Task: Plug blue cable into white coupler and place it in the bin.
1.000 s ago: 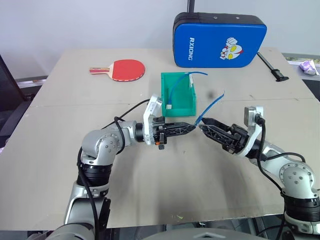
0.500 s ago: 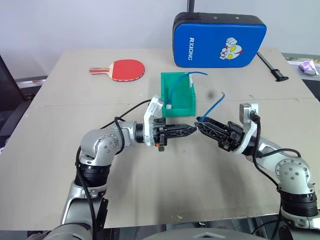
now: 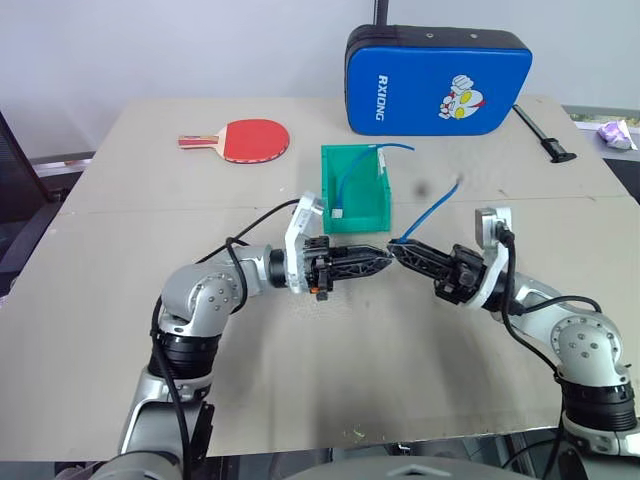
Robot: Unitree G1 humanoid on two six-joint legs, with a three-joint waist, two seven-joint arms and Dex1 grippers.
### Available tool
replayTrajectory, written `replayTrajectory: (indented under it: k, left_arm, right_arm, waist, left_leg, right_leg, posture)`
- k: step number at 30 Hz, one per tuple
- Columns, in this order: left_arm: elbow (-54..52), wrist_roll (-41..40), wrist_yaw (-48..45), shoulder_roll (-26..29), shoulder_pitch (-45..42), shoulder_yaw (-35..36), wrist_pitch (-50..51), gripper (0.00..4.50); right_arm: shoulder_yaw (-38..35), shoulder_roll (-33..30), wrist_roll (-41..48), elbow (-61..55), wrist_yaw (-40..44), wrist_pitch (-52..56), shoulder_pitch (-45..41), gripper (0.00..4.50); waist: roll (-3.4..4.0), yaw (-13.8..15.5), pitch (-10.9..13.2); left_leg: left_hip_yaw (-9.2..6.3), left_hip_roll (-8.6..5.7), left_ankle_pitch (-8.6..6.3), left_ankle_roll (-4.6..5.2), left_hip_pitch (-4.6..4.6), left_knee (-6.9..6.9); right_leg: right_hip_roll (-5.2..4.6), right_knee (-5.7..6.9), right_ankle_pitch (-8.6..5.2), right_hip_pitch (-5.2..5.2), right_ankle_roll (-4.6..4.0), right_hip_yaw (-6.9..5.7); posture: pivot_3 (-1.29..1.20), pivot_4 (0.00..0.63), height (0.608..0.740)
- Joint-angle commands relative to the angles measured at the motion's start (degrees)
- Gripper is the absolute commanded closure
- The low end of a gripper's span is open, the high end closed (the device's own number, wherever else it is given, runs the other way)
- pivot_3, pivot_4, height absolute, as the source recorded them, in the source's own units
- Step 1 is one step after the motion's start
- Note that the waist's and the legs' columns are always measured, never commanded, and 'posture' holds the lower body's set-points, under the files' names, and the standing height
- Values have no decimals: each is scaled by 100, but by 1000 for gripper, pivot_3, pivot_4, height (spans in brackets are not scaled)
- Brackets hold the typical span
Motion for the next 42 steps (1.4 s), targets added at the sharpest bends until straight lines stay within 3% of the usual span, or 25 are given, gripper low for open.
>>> replayTrajectory:
  k: [1,4,7,10,16,25,30,40,42]
  left_arm:
    - [-995,21,394,323,514,249,-94,1293]
    - [-1717,391,1082,323,1088,545,-577,1293]
    - [-2250,1952,2345,-39,1560,887,-2188,1293]
    - [-2815,2816,3003,-143,2309,993,-2768,1293]
    - [-2734,4685,4422,-588,4164,908,-3719,1293]
    - [-1057,5103,5055,-1556,3849,289,-4248,1293]
    - [-675,5097,4880,-1543,3632,80,-4448,1293]
    - [-320,5053,5231,-1831,3431,303,-4412,1293]
    - [-127,5023,5239,-1843,3258,357,-4406,1821]
  right_arm:
    - [-490,-100,111,315,61,-208,-327,4500]
    - [-717,-183,34,562,194,-347,-473,4500]
    - [-805,-165,-516,775,367,-928,-635,4500]
    - [-839,-129,-944,1045,537,-1395,-792,4500]
    - [-363,-38,-1845,1060,1039,-2140,-880,4500]
    - [224,-8,-2488,482,1191,-2368,-639,4500]
    - [201,13,-2534,341,1140,-2340,-547,4500]
    - [165,2,-2576,279,1056,-2344,-451,4500]
    - [184,6,-2597,263,1043,-2344,-428,4500]
  waist:
    - [0,-46,0]
    - [1,-42,1]
    - [2,8,1]
    - [3,7,0]
    - [7,6,-2]
    - [4,28,-4]
    - [5,9,-4]
    - [7,18,-6]
    - [11,21,-8]
  left_leg:
    - [5,1,0,0,1,-1]
    - [4,6,0,0,0,-7]
    - [4,6,0,0,1,-8]
    - [8,4,0,0,1,-9]
    - [24,6,-1,1,8,-27]
    - [3,1,-1,3,3,-18]
    - [6,4,-1,3,3,-21]
    - [4,3,-1,3,8,-27]
    - [3,3,-1,3,11,-26]
  right_leg:
    - [0,0,0,-1,0,5]
    - [-3,-4,0,-3,0,6]
    - [-7,-4,0,-3,0,6]
    - [-7,-6,1,-3,-1,10]
    - [-23,-8,1,-7,-1,17]
    - [-34,-3,-11,-3,-23,-11]
    - [-31,-3,1,-6,-1,-12]
    - [-36,-2,-5,-4,-13,-13]
    - [-33,2,-4,-4,-13,-13]
  posture:
    - [0,150,728]
    - [0,150,728]
    - [0,150,728]
    - [0,150,728]
    - [0,150,728]
    - [0,150,728]
    - [0,150,728]
    - [0,150,728]
    - [0,150,728]
